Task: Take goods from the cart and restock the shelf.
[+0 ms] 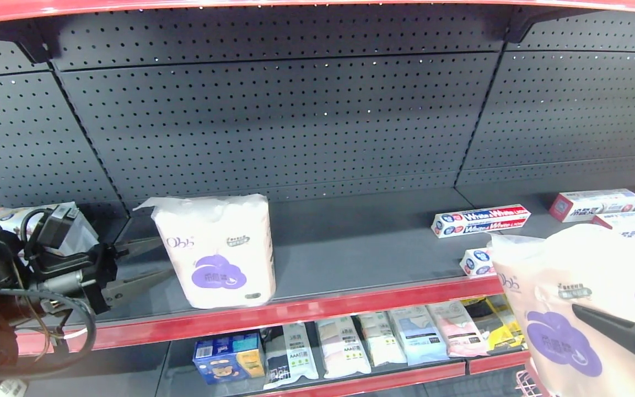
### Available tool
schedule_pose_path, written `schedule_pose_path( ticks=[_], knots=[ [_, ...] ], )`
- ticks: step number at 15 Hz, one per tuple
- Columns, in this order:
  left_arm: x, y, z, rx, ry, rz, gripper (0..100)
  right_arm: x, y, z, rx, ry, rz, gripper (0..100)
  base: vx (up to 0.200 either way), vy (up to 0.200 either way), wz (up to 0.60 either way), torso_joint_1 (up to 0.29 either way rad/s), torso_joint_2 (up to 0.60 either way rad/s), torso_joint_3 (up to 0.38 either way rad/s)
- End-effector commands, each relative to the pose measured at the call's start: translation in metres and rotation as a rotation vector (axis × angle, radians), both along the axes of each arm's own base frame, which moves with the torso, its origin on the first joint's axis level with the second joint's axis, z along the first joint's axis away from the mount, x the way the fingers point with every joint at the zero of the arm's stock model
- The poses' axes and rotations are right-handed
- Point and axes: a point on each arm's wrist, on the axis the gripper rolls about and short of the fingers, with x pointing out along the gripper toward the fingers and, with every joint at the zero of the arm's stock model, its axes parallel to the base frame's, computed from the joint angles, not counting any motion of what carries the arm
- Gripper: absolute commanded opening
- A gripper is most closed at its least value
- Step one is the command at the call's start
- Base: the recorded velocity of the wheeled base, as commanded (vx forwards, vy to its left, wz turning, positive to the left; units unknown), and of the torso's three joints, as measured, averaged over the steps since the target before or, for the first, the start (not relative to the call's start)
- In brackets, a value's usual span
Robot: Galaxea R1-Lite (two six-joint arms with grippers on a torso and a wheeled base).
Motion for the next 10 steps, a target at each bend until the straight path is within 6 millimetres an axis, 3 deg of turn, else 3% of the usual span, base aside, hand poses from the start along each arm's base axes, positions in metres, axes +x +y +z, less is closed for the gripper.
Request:
schedule_pose_path(
  ticks=[1, 4, 10],
  knots=[
    [-0.002, 0.001, 0.002, 0.001, -0.005, 0.005, 100, 0.000, 0.000, 0.000, 0.001, 0.002, 0.001, 0, 0.000, 0.000, 0.00, 0.000, 0.00, 0.000],
    [-0.010, 0.014, 0.011, 0.008, -0.037, 0.018, 100, 0.002, 0.000, -0.002, 0.000, 0.013, 0.001, 0, 0.000, 0.000, 0.00, 0.000, 0.00, 0.000],
    [-0.047, 0.026, 0.019, 0.008, -0.034, 0.077, 100, 0.009, 0.000, -0.003, -0.001, 0.036, 0.003, 0, 0.000, 0.000, 0.00, 0.000, 0.00, 0.000]
  ],
)
